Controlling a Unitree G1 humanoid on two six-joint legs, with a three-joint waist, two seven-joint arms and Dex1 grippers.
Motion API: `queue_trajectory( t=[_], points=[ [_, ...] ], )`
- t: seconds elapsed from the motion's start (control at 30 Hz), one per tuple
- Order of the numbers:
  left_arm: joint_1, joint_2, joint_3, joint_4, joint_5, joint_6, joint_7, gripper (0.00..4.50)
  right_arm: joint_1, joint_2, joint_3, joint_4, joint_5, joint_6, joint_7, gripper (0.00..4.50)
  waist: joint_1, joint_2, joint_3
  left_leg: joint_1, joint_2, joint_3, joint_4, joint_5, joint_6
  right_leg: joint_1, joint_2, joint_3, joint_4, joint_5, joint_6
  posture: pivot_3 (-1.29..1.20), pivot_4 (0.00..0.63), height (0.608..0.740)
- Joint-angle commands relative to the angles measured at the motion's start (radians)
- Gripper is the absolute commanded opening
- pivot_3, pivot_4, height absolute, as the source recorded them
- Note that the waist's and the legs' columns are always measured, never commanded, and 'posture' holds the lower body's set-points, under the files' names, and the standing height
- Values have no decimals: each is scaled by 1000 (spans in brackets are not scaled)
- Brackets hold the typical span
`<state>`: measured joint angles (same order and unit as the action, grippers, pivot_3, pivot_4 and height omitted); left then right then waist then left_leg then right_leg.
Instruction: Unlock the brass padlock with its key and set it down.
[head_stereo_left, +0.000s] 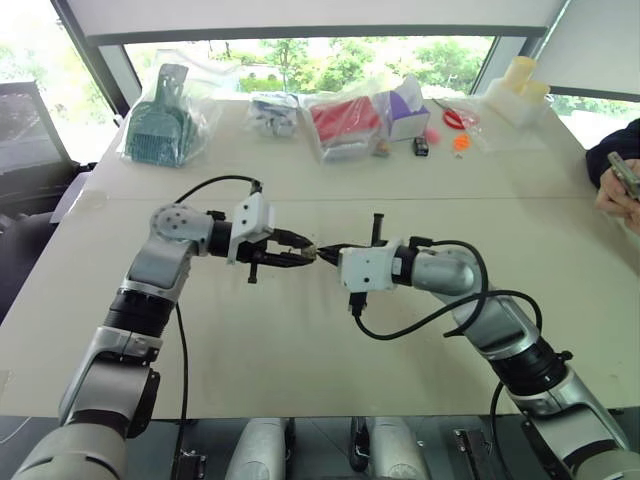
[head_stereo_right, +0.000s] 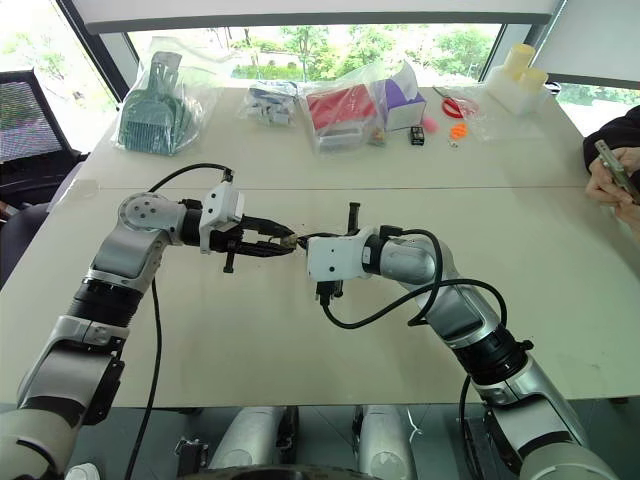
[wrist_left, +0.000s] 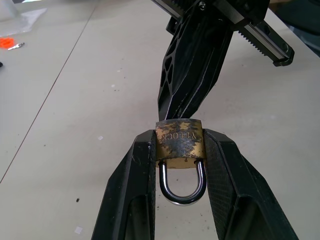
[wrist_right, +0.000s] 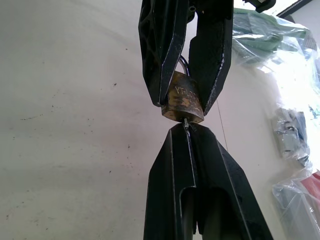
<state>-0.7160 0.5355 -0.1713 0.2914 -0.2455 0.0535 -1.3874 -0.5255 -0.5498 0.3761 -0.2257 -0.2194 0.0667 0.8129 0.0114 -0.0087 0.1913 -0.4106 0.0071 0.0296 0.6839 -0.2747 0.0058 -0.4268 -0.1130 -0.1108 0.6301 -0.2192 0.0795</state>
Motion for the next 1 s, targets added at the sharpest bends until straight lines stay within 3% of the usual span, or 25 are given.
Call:
queue_trajectory(
  t=[0.03,0.27,0.4,0.47,0.6,0.7,0.8,1.0],
  points=[
    [-11,1,13,-34,13,-69,22,791,-38,21,-34,-16,63,49,35,23,0,0,0,0,0,0,0,0,0,0,0,0,0,0,0,0,150,740],
    [-28,-2,-10,7,94,-294,45,791,-99,11,-61,-28,257,341,222,23,1,0,0,0,0,0,0,0,0,0,0,0,0,0,0,0,150,740],
    [-42,-8,-14,39,114,-378,58,791,-154,38,-92,-26,345,512,237,23,1,0,0,0,0,0,0,0,0,0,0,0,0,0,0,0,150,740],
    [-46,-9,-12,54,105,-353,61,791,-167,29,-77,-15,288,403,205,23,0,0,0,0,0,0,0,0,0,0,0,0,0,0,0,0,150,740],
    [-61,-8,22,42,4,-119,48,791,-152,-38,-14,66,76,-4,93,23,0,0,0,0,-1,0,0,0,0,0,0,0,0,0,0,0,150,740],
    [-64,16,27,31,-30,-13,13,791,-126,-62,-12,119,11,-194,30,23,-1,0,0,0,-2,0,0,0,0,0,0,0,0,0,0,0,150,740],
    [-65,30,37,15,-73,97,-6,791,-118,-71,-18,162,-38,-322,-27,926,-2,0,0,0,-2,1,0,0,0,0,0,0,0,0,0,0,150,740],
    [-81,31,43,7,-90,158,-18,791,-136,-61,-6,216,-109,-475,-89,4068,-2,0,0,0,-2,1,0,0,0,0,0,0,0,0,0,0,150,740]
  ],
)
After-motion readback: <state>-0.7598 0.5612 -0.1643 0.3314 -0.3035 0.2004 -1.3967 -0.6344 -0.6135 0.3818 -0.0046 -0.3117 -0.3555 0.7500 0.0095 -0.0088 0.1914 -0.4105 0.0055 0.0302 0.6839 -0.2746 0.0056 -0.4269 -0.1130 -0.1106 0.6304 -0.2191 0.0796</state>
